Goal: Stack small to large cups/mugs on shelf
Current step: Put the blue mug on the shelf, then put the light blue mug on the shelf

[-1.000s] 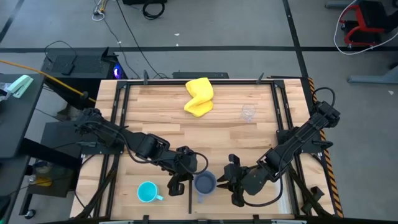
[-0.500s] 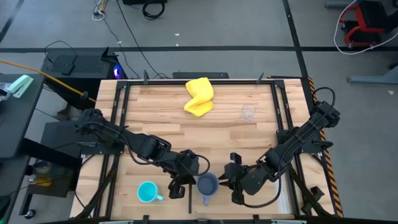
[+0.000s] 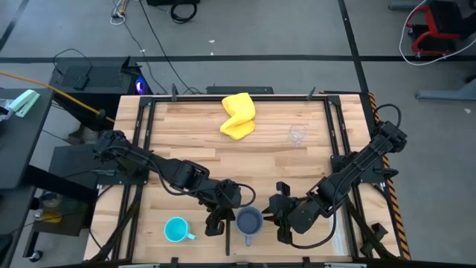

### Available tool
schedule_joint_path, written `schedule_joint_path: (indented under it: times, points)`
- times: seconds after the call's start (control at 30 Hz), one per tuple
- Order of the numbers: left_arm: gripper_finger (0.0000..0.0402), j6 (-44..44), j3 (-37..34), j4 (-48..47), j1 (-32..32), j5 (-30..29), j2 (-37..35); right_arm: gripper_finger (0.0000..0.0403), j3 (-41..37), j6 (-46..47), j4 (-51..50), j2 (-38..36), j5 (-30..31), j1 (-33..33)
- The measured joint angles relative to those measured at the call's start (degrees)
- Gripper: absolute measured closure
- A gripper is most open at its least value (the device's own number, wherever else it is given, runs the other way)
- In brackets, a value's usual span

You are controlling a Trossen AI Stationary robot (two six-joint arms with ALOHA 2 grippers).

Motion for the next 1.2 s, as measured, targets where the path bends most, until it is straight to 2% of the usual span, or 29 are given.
schedule_joint_path:
  times: [0.7,0.97,1.2]
  points:
    - [0.0385,0.5,0.0,0.6,0.3,0.3,0.0,0.0327,0.0,0.2,-1.5,-1.4,0.8,0.0]
    - [0.0373,0.4,0.0,-1.7,0.3,0.1,0.0,0.0327,0.0,0.3,-1.8,-1.4,0.7,0.1]
    - [0.0379,0.4,0.0,-4.6,0.6,-1.5,0.0,0.0327,0.0,1.7,-4.1,-1.4,0.6,0.1]
